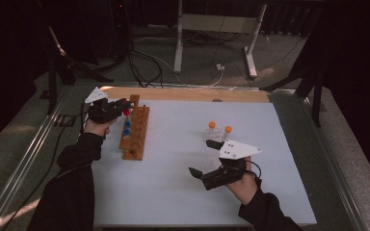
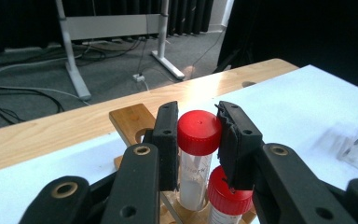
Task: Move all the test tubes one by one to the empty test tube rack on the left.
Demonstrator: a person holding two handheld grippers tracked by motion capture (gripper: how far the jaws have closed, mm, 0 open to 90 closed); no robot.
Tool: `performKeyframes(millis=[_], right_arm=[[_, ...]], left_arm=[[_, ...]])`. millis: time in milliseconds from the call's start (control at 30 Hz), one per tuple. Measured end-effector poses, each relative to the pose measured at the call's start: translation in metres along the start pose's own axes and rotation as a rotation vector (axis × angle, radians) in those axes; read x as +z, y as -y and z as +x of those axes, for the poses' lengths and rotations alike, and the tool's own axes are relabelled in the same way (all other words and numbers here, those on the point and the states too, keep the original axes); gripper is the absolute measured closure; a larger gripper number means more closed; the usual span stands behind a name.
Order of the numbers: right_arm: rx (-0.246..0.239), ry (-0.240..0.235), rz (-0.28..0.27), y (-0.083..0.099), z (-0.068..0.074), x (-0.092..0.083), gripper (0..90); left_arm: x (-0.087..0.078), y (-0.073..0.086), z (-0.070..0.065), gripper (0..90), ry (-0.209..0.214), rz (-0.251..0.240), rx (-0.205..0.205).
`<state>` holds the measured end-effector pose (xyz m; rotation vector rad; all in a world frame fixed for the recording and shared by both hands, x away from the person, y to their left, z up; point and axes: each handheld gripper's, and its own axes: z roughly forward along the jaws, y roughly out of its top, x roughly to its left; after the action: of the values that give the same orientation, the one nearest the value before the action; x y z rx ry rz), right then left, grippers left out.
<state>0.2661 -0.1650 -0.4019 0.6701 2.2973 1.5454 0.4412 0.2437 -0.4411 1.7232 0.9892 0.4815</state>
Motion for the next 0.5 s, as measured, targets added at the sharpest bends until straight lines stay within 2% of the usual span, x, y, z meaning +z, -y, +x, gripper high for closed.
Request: performKeyframes(millis=[167, 233, 400, 500], right_arm=[[0.002, 0.001, -0.003, 0.000, 0.000, 0.000, 0.0], [0.000, 0.001, -0.005, 0.000, -0.001, -0.001, 0.0], [0.002, 0.006, -0.012, -0.002, -0.001, -0.003, 0.0], [-0.001, 0.014, -0.016, -0.003, -0.002, -0.005, 0.0]], left_arm=[[0.000, 0.000, 0.001, 69.4, 0.004, -0.005, -0.007], [-0.001, -0.001, 0.001, 63.7, 0.007, -0.011, -0.012], [-0.007, -0.006, -0.002, 42.7, 0.018, -0.033, -0.005], [-0.015, -0.010, -0.007, 34.8, 0.027, -0.047, 0.024]])
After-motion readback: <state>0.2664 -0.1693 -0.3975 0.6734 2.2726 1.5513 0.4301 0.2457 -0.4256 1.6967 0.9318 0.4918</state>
